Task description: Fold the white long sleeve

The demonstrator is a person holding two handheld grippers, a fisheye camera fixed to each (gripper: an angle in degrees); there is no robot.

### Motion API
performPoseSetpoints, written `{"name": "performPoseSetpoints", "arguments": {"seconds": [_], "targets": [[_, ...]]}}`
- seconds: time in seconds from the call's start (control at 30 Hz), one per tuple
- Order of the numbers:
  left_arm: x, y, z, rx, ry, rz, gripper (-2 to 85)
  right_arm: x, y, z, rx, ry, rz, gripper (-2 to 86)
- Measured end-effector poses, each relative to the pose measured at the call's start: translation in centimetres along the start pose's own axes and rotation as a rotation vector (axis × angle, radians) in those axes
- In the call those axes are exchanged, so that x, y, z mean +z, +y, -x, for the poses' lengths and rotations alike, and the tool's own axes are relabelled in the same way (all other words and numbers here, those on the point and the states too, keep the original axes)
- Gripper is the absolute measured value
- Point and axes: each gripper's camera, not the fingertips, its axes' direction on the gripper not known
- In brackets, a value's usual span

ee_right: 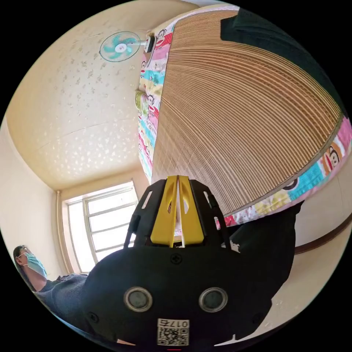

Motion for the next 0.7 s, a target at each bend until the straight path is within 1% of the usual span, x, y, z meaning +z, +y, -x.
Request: {"name": "performPoseSetpoints", "arguments": {"seconds": [0.03,0.07,0.1,0.13,0.17,0.23,0.27,0.3,0.33,0.37,0.43,0.53,0.6,0.7], "targets": [[0.4,1.7,0.3,-0.009,0.054,-0.063,-0.6,2.9,0.5,1.9,-0.024,-0.018,0.014,0.3],[0.4,2.3,0.4,0.017,0.061,-0.080,-0.5,5.7,1.3,3.6,-0.036,-0.047,0.016,0.2],[-0.4,3.1,0.7,0.053,0.016,-0.093,-0.3,7.1,1.8,4.3,-0.038,-0.066,0.014,0.2],[-2.5,3.9,1.6,0.034,-0.046,-0.144,-0.1,9.9,3.0,5.5,-0.040,-0.108,0.010,0.2],[-3.8,4.5,2.1,0.029,-0.062,-0.187,0.1,12.7,4.3,6.4,-0.036,-0.150,0.015,0.3],[-9.9,7.0,4.4,0.054,-0.023,-0.410,1.5,17.0,6.4,7.1,-0.010,-0.194,0.048,0.3],[-11.4,7.6,5.1,0.048,-0.012,-0.464,2.0,19.8,7.9,7.3,0.016,-0.218,0.078,0.3],[-14.2,8.9,6.7,0.024,0.007,-0.580,5.8,21.0,8.7,7.3,0.024,-0.232,0.089,0.3],[-16.9,10.2,8.6,-0.008,0.035,-0.702,9.3,22.9,10.1,7.5,0.026,-0.260,0.101,0.3],[-18.2,10.7,9.5,-0.037,0.043,-0.755,10.8,24.4,11.6,7.8,0.007,-0.287,0.105,0.3],[-22.5,12.2,13.4,-0.198,0.044,-0.906,13.6,25.8,13.5,8.6,-0.046,-0.322,0.119,0.3],[-26.3,12.2,17.2,-0.320,0.012,-0.997,15.1,26.4,15.9,10.6,-0.137,-0.277,0.135,0.3],[-27.4,11.0,18.8,-0.360,-0.020,-0.985,16.2,26.0,17.1,11.8,-0.187,-0.208,0.132,0.4],[-27.8,8.6,20.3,-0.352,0.002,-0.916,16.8,25.2,18.9,13.7,-0.229,-0.098,0.112,0.5]]}}
